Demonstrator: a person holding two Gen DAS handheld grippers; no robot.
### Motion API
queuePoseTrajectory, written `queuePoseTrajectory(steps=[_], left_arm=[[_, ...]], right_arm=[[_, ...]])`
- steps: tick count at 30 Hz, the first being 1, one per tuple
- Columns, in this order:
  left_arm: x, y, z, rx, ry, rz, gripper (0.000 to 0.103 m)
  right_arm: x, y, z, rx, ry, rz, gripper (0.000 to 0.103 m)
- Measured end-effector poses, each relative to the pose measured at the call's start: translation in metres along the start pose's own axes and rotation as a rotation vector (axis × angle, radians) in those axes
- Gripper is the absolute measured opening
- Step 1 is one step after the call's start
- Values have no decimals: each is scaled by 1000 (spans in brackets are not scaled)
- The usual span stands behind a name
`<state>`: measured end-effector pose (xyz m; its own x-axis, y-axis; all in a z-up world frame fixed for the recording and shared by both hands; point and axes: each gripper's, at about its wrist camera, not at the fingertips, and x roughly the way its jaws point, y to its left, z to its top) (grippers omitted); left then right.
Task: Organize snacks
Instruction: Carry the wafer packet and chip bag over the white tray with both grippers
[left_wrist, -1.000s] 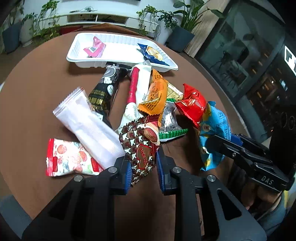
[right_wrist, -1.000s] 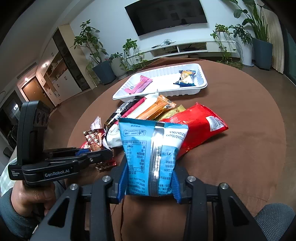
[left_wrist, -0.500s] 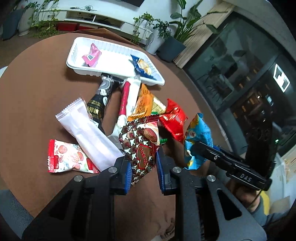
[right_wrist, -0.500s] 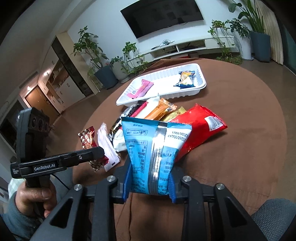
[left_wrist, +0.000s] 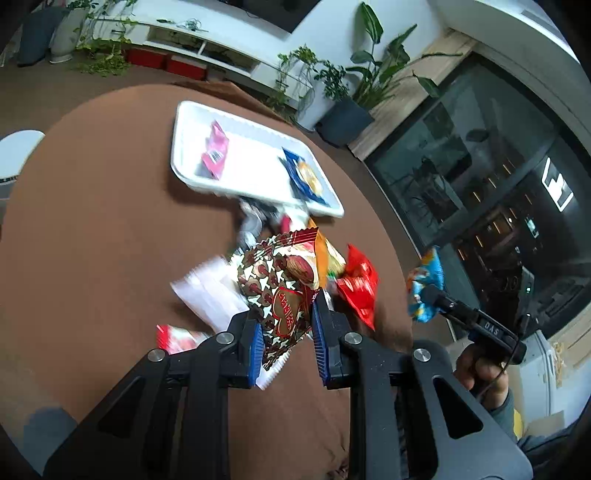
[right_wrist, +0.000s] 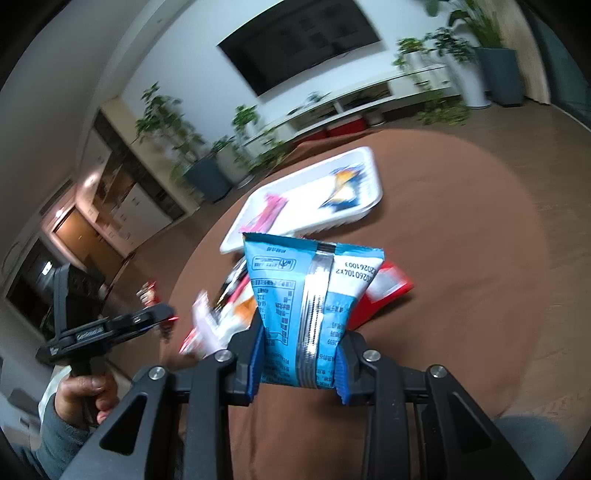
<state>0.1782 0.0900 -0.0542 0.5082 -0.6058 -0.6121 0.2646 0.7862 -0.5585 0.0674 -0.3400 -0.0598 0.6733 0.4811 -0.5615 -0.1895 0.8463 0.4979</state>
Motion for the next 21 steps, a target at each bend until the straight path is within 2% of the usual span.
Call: queuePoseTrajectory(steps=[7, 12, 17, 21], left_arm=[[-8, 18, 61, 42, -44, 68, 21], [4, 19, 115, 98, -50, 113, 21], [41, 13, 164, 160, 8, 149, 21], [85, 11, 195, 200, 82, 180, 21]], right_arm=[[-18, -38, 57, 36, -82, -113, 34], [-9, -34, 107, 17, -118, -122, 34], [37, -7, 144, -49, -61, -81, 34], [95, 19, 163, -120, 45, -51, 34]])
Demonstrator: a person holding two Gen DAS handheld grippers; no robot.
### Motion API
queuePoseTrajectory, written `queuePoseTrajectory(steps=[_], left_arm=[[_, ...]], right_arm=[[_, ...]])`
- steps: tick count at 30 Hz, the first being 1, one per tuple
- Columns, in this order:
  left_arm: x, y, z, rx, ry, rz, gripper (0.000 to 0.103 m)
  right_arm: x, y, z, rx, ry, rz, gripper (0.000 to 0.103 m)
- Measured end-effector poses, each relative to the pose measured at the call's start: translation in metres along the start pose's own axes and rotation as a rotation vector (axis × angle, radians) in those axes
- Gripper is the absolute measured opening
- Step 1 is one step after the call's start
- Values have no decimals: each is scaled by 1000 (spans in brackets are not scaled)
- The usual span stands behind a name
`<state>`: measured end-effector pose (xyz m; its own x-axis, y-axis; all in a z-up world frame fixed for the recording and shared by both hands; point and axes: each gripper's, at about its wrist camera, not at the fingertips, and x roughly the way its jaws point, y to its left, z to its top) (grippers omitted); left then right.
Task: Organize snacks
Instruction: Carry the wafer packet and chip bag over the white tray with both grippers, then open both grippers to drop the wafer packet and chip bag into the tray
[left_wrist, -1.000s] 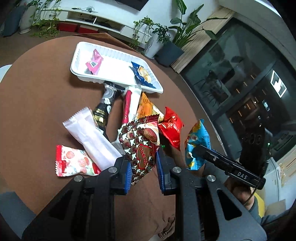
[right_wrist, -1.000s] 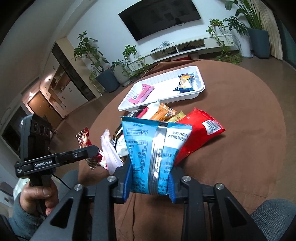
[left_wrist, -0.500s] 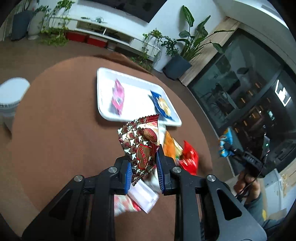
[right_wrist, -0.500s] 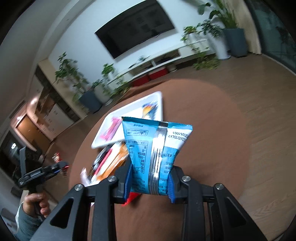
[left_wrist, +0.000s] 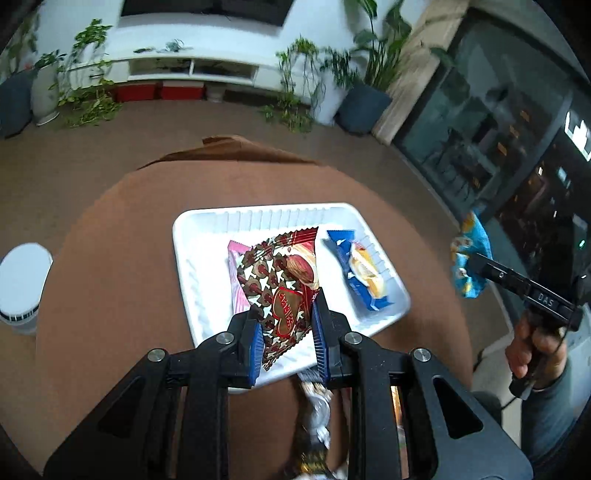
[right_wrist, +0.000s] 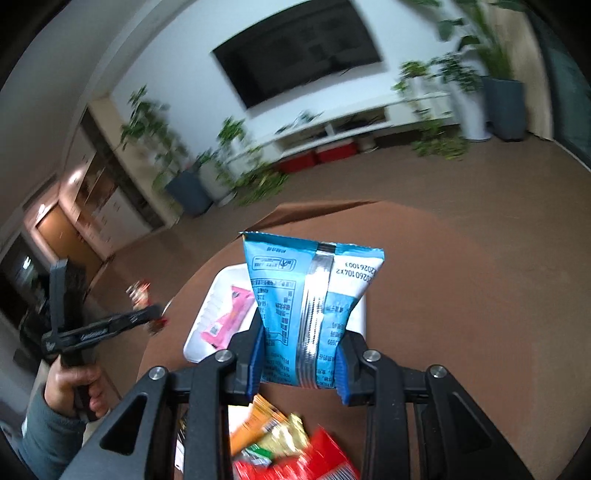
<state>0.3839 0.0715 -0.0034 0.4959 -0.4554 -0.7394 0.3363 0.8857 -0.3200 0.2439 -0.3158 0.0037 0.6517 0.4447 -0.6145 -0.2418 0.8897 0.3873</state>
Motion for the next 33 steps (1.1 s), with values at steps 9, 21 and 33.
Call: queuePoseTrajectory(steps=[9, 21, 33], left_arm=[[86, -3, 11, 22, 156, 16, 21], [148, -20, 6, 78, 205, 89, 23], [135, -15, 2, 35, 175, 99, 32]], right_arm=[[104, 21, 13, -56, 172, -11, 34], [155, 12, 6, -101, 260, -61, 34], [149, 22, 4, -119, 244, -91, 50]])
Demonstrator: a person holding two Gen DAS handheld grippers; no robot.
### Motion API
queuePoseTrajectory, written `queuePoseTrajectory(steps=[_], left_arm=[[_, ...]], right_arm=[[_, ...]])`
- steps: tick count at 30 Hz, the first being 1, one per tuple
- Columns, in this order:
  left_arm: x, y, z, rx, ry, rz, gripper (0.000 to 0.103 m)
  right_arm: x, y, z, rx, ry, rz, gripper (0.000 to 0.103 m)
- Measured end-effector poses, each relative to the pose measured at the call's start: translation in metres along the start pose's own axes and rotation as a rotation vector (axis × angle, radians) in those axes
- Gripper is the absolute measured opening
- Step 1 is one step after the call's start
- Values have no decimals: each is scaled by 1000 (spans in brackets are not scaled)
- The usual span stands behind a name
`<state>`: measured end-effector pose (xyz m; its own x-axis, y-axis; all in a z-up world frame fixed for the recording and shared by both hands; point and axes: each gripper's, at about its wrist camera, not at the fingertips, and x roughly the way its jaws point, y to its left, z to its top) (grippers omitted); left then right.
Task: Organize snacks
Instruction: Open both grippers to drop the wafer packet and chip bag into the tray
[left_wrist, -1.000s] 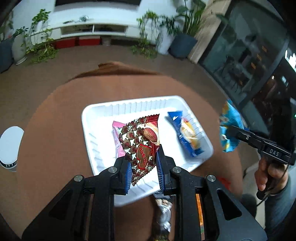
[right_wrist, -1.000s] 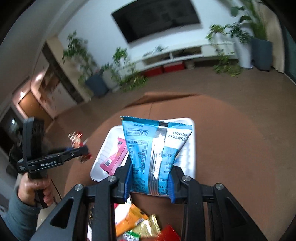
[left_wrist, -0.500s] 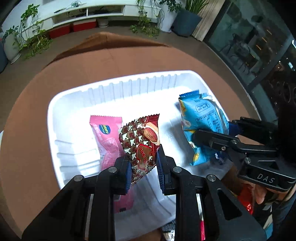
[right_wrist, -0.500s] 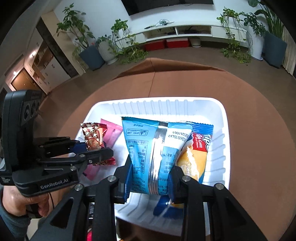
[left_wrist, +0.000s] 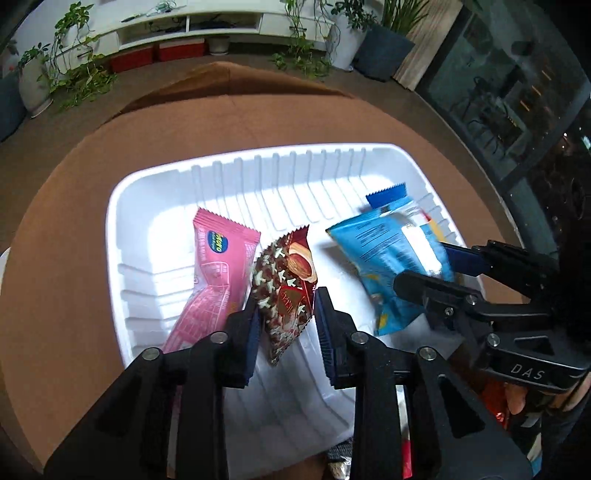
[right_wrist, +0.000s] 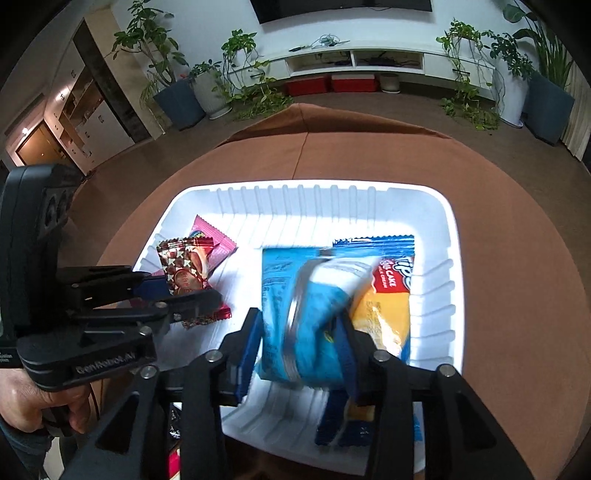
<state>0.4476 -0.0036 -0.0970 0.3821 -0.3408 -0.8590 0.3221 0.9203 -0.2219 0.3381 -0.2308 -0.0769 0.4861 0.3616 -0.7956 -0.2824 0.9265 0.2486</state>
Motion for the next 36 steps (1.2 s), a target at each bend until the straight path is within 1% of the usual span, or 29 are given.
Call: queuePoseTrajectory(steps=[1, 2, 3, 5, 6, 7, 8, 9, 11, 14, 17, 20, 22, 23, 24, 27, 29, 30, 31, 33, 35, 36], left_arm=[[-6, -1, 0, 0, -13, -4, 37], [-13, -1, -1, -1, -26, -8, 49], [-21, -2, -1, -2, -41, -11, 54], [-41, -2, -4, -4, -68, -21, 54], [-51, -3, -6, -6, -84, -25, 57], [-59, -5, -8, -7, -95, -25, 60], [-67, -5, -11, -7, -108, -28, 68], [-77, -6, -15, -5, -122, -37, 75], [-99, -7, -26, -7, -149, -55, 79], [-136, -4, -53, -22, -195, -78, 91], [-168, -4, -83, -51, -227, -96, 93], [-196, -4, -129, -102, -266, -87, 95], [-204, -6, -159, -124, -274, -64, 95], [-204, -8, -173, -136, -268, -52, 96], [-202, -9, -191, -148, -250, -54, 96], [-196, -11, -229, -156, -206, -58, 97], [-186, -16, -246, -112, -153, -67, 96], [-182, -18, -252, -77, -129, -60, 96], [-180, -21, -258, -33, -112, -35, 96], [-179, -28, -263, 71, -98, -7, 97], [-176, -36, -265, 186, -78, 37, 97], [-176, -42, -266, 258, -61, 54, 97]], right_arm=[[-3, -2, 0, 3, -4, 1, 52], [-7, -2, -1, 5, -10, 1, 52], [-13, -2, -1, 5, -20, -1, 52], [-27, -2, -2, 4, -47, -3, 52], [-36, -1, -2, 5, -65, 0, 53], [-47, -2, -3, 8, -88, 3, 57], [-60, -2, -4, 15, -112, 7, 62], [-73, -3, -7, 25, -134, 15, 65], [-97, -4, -13, 52, -175, 45, 76], [-136, -7, -36, 102, -254, 97, 87], [-162, -8, -66, 136, -301, 116, 91], [-179, -3, -106, 144, -328, 96, 91], [-186, 0, -130, 150, -343, 96, 91], [-188, 1, -141, 154, -345, 96, 91], [-189, 2, -155, 157, -345, 91, 91], [-188, 3, -189, 168, -333, 89, 91], [-184, 0, -206, 197, -305, 103, 91], [-182, -3, -214, 211, -294, 114, 91], [-180, -6, -220, 228, -280, 128, 91], [-176, -9, -232, 249, -257, 134, 91], [-175, -10, -239, 255, -250, 132, 91], [-174, -11, -241, 262, -248, 135, 91]])
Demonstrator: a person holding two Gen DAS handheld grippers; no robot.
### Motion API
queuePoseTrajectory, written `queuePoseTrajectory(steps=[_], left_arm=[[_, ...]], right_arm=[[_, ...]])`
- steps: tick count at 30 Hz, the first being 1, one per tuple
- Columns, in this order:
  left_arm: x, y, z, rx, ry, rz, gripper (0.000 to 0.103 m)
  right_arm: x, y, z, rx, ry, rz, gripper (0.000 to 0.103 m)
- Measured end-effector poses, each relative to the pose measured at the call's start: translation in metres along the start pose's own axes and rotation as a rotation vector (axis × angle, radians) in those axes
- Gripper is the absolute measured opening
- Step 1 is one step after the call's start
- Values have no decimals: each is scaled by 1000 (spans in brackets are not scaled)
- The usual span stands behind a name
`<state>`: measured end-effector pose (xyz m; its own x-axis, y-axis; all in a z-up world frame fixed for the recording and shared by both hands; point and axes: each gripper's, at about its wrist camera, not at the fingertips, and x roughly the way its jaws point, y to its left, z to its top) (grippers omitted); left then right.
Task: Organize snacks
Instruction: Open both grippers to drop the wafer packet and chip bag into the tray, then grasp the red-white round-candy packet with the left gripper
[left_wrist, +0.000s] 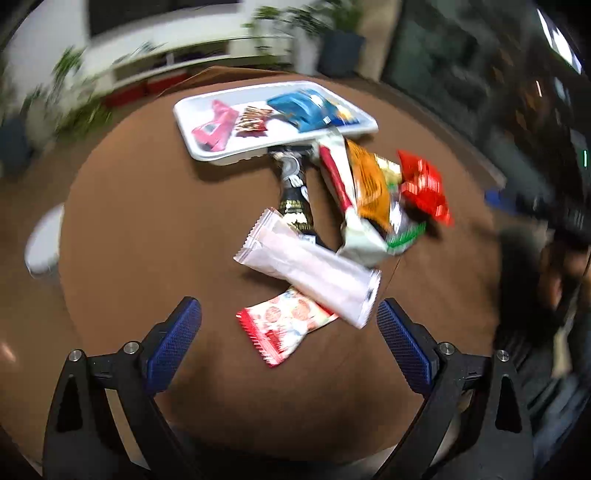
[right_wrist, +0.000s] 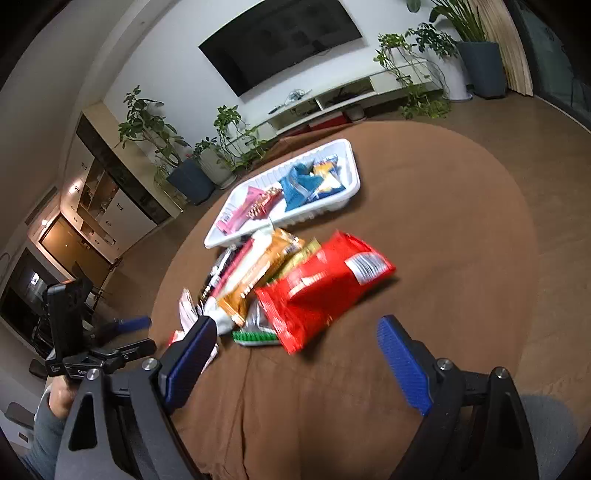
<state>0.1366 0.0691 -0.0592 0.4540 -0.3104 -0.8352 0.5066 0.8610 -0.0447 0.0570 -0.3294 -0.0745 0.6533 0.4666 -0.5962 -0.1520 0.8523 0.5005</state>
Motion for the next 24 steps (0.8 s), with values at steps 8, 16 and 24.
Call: queuePoseTrajectory(steps=[8, 16, 24], left_arm=[[33, -28, -5, 371, 129, 8, 97], [57, -3, 5, 303, 191, -26, 96], [69, -13, 8, 369, 244, -103, 78]], right_arm=[[9, 3, -5, 0, 31, 20, 91], [14, -1, -5, 3, 43, -10, 91], [15, -4, -6, 7, 47, -9, 90]])
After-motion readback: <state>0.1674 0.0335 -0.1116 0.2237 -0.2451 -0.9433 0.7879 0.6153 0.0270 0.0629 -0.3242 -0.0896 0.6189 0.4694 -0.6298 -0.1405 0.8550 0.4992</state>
